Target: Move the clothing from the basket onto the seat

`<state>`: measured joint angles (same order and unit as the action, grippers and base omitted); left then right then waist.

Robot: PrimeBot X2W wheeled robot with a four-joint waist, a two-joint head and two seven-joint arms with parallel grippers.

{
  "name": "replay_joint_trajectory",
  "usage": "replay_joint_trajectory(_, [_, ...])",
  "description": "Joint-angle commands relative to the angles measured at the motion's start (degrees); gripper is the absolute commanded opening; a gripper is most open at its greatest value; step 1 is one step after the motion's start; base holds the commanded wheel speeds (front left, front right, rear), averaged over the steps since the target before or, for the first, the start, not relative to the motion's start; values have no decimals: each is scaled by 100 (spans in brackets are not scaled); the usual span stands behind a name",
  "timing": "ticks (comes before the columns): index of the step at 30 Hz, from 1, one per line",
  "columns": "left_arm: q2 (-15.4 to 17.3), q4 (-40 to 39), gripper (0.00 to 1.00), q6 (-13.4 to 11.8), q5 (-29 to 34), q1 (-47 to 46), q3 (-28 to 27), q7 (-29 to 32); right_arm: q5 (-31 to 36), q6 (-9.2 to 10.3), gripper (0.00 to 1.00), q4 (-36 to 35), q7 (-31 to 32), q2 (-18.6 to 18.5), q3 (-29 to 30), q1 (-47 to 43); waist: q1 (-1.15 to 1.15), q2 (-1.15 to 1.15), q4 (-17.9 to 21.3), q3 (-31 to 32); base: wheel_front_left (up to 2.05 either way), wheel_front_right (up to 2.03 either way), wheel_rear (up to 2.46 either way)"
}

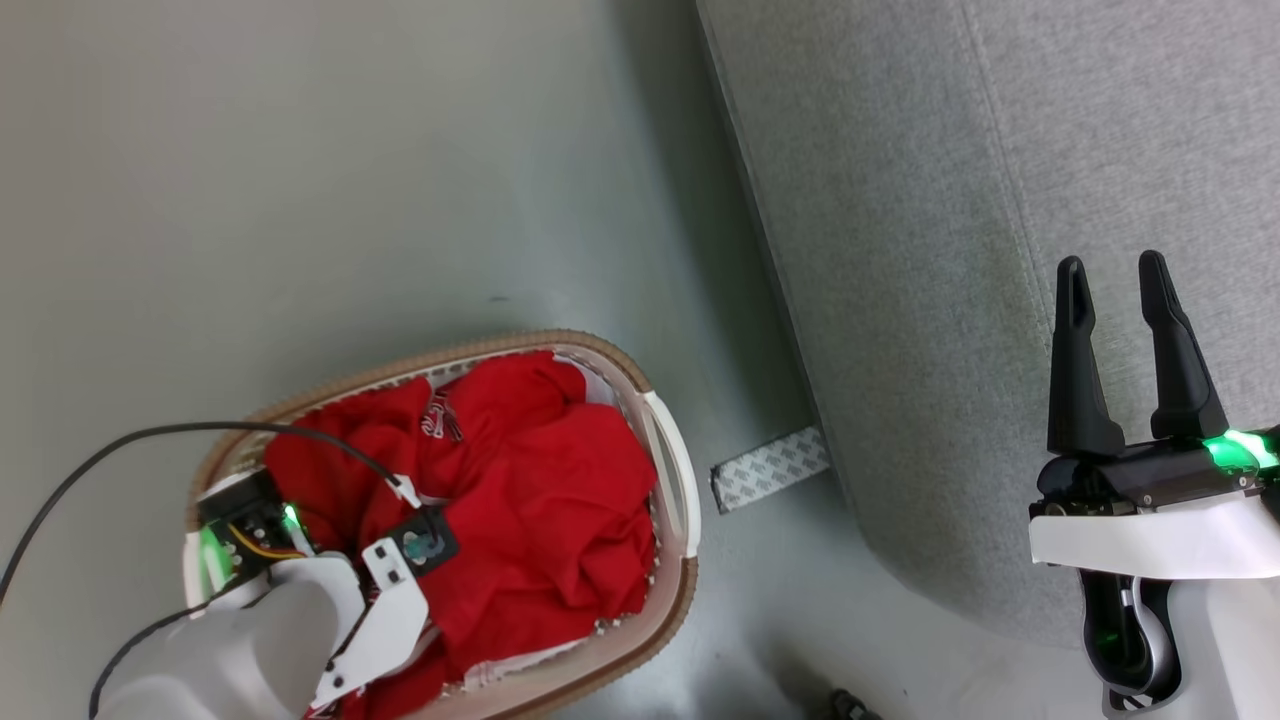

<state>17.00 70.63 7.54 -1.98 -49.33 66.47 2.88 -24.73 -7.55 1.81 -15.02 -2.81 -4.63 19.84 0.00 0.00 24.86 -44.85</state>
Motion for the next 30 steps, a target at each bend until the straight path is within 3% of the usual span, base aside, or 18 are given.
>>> replay_joint_trajectory(1, [-1,54,0,-10,-136,35,-15,-92,45,12,100,22,-11,-3,30,72,0,0,-37,104,0,0,0])
replay_joint_trajectory(9, [-516,100,0,-8,-738,246,-209,-538,336,12,100,183,-11,-5,94,-11,0,0,-386,780,0,0,0])
replay_joint_trajectory(17, [-1034,-8,0,-9,-1519,583,-382,-1123,811,12,100,441,-11,-6,226,-200,0,0,-973,1900,0,0,0])
replay_joint_trajectory(30, [-1282,-651,0,-9,-2552,1238,-769,-1758,1110,12,100,838,-10,-6,227,-639,0,0,-1719,3367,0,0,0])
